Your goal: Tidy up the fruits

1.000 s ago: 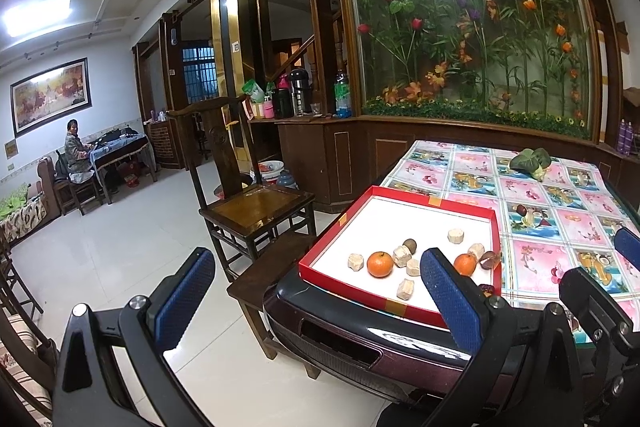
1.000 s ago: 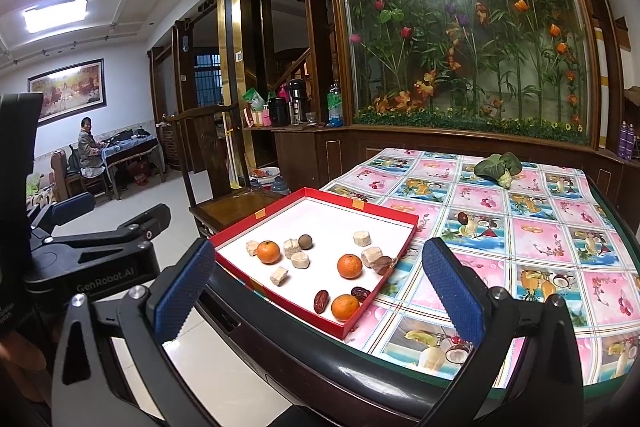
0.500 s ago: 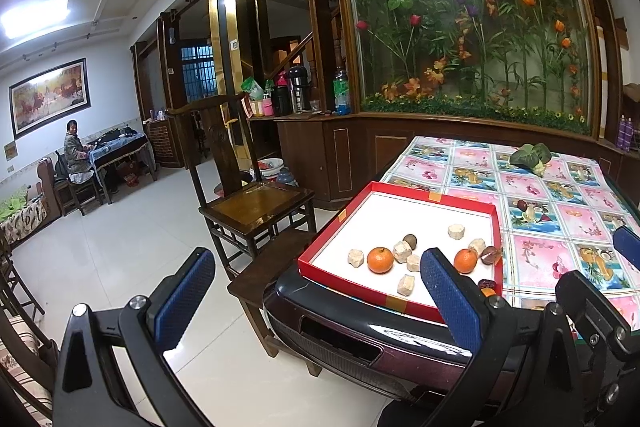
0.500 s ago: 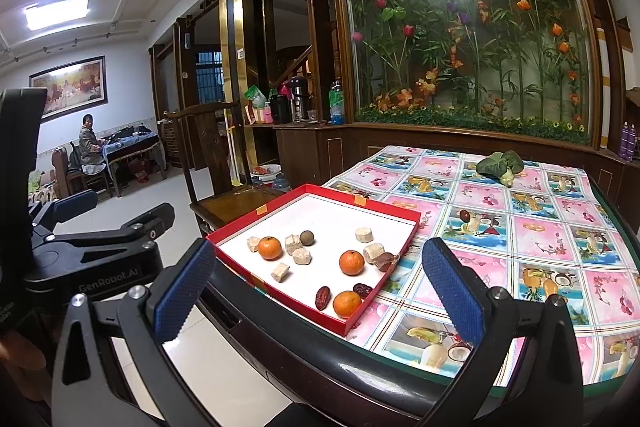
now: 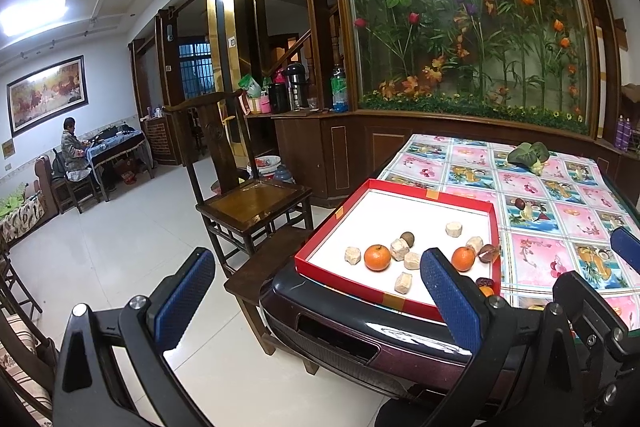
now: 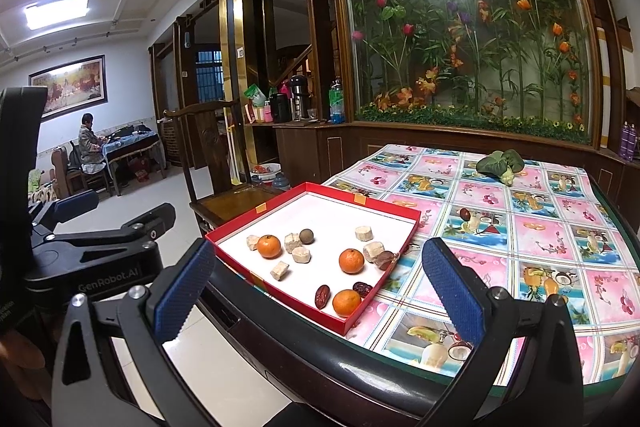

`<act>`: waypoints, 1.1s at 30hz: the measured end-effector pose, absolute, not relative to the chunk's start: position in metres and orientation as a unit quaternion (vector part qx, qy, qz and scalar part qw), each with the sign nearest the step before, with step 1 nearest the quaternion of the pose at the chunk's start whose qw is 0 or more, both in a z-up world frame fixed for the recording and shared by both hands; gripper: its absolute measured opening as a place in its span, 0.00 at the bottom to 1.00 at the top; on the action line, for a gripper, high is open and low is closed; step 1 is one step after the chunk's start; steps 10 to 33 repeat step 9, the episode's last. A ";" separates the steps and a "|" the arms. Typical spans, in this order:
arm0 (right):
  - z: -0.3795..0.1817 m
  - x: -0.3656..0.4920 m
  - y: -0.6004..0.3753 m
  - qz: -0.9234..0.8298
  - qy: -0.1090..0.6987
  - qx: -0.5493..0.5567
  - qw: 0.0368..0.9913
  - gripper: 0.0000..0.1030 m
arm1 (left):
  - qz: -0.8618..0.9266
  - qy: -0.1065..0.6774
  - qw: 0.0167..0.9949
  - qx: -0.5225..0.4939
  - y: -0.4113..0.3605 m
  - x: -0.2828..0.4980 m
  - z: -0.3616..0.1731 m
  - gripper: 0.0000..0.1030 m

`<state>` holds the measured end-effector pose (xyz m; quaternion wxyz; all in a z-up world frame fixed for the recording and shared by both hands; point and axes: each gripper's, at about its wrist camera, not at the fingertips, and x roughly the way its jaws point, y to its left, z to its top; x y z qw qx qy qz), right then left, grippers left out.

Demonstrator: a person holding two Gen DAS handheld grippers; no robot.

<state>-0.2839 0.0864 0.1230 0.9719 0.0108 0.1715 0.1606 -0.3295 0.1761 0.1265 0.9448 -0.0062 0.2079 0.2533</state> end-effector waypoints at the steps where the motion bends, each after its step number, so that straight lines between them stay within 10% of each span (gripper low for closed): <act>1: 0.123 -0.284 0.087 0.160 0.171 0.011 0.972 1.00 | 0.252 0.209 0.945 -0.006 0.176 -0.329 0.126 0.99; 33: 0.121 -0.282 0.087 0.158 0.176 0.014 0.971 1.00 | 0.245 0.194 0.950 -0.007 0.172 -0.328 0.127 1.00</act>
